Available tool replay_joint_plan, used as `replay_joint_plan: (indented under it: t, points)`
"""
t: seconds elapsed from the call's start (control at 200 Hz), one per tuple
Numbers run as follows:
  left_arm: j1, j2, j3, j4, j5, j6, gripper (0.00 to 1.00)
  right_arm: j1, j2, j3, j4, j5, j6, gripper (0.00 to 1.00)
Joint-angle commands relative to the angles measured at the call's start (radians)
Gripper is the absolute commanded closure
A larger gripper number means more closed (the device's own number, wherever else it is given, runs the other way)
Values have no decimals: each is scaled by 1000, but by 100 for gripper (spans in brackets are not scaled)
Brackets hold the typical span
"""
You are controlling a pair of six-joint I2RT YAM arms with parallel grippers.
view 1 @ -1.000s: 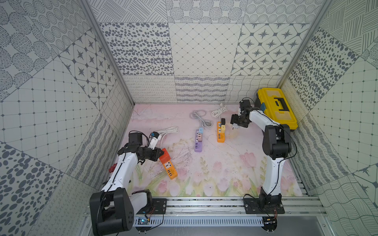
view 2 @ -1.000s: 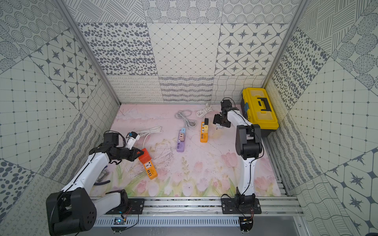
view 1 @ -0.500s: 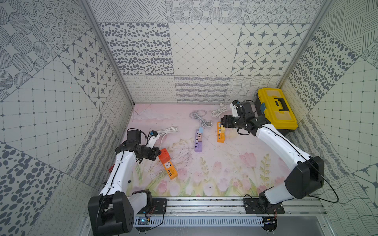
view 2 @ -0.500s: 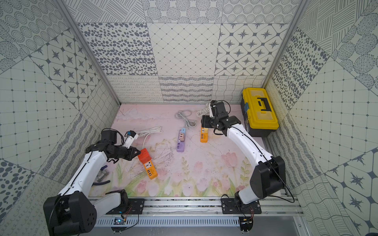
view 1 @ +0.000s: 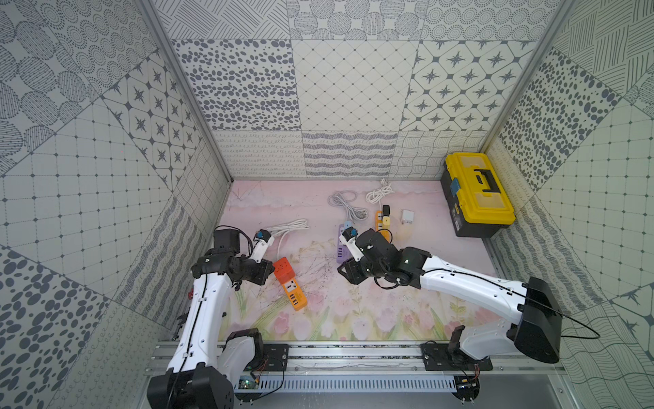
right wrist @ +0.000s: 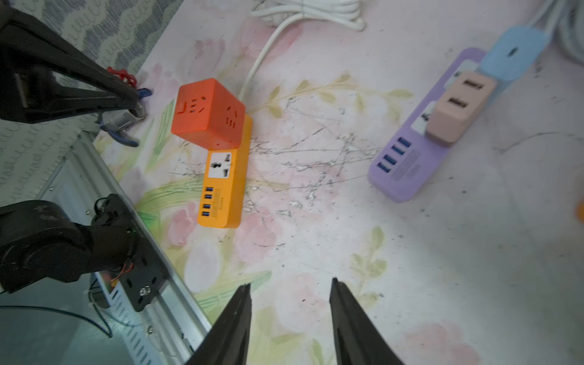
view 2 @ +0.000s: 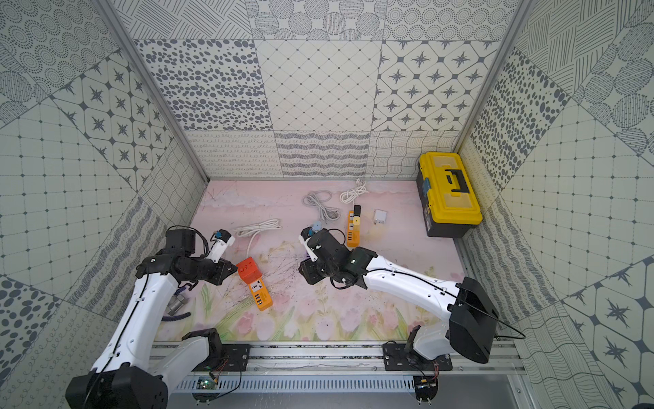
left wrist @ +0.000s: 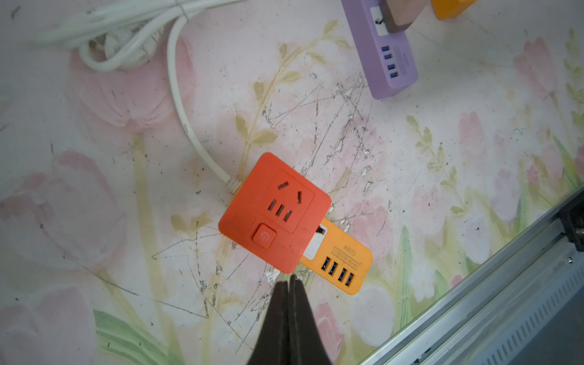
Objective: Pull the plug off the socket
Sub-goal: Place the plug at the center of the board, then adjust the socket at the center of the board.
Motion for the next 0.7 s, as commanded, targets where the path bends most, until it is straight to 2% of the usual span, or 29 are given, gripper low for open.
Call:
replay_joint_plan:
  t: [0.0, 0.115, 0.29, 0.69]
  points:
    - [58, -10, -48, -51, -67, 64, 100, 39, 77, -41, 183, -27, 61, 64]
    - [90, -3, -48, -69, -45, 97, 100, 87, 181, -7, 203, -18, 75, 68]
    - [93, 16, -110, -24, -55, 150, 100, 113, 306, 22, 260, 17, 121, 71]
    - [91, 190, -89, 95, 45, 78, 100, 121, 470, 92, 320, 31, 129, 72]
